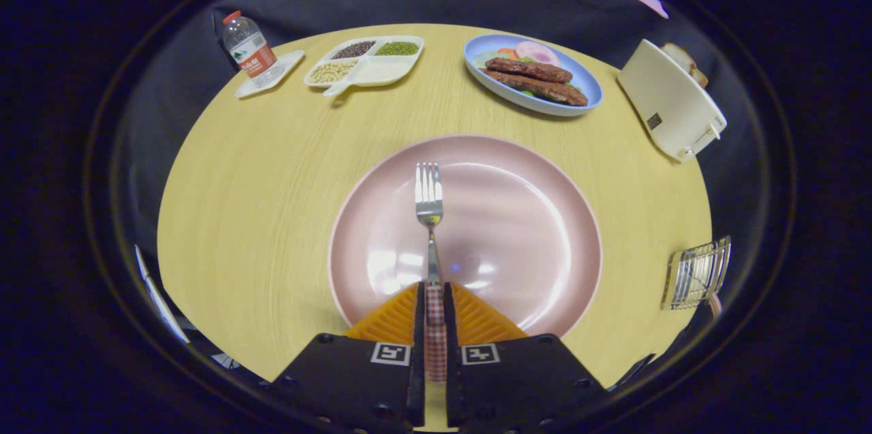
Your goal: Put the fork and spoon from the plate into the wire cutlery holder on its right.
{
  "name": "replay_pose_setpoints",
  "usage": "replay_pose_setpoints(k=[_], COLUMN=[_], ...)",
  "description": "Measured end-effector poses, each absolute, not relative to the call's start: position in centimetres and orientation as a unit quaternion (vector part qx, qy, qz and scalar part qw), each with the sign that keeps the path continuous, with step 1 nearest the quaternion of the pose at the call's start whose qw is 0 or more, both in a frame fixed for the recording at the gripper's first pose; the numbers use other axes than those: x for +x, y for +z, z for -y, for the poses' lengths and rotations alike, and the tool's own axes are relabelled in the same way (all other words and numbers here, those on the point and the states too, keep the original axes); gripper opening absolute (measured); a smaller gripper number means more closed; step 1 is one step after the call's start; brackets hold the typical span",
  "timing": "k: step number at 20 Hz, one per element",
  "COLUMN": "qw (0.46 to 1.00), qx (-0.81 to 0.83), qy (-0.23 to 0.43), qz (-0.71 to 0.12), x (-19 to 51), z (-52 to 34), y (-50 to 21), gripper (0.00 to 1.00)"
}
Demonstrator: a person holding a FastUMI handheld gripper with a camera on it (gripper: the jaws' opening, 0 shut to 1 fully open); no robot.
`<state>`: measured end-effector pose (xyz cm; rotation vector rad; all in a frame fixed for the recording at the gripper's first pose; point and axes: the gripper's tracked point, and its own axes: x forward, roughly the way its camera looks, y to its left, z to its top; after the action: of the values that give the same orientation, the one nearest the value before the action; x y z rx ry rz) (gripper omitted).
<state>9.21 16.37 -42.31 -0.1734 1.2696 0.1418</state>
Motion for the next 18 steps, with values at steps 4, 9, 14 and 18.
replay_pose_setpoints(k=[4, 9, 14, 18], qw=[0.794, 0.791, 0.798, 0.806], qx=[-0.053, -0.059, -0.05, -0.043], qy=[0.075, 0.077, 0.076, 0.067], qz=[-0.601, -0.604, -0.596, -0.587], x=[8.9, 8.6, 8.9, 9.0], z=[-16.7, -15.7, -14.3, -12.6], y=[-42.2, -40.3, -36.1, -32.5], gripper=[0.04, 0.04, 0.04, 0.04])
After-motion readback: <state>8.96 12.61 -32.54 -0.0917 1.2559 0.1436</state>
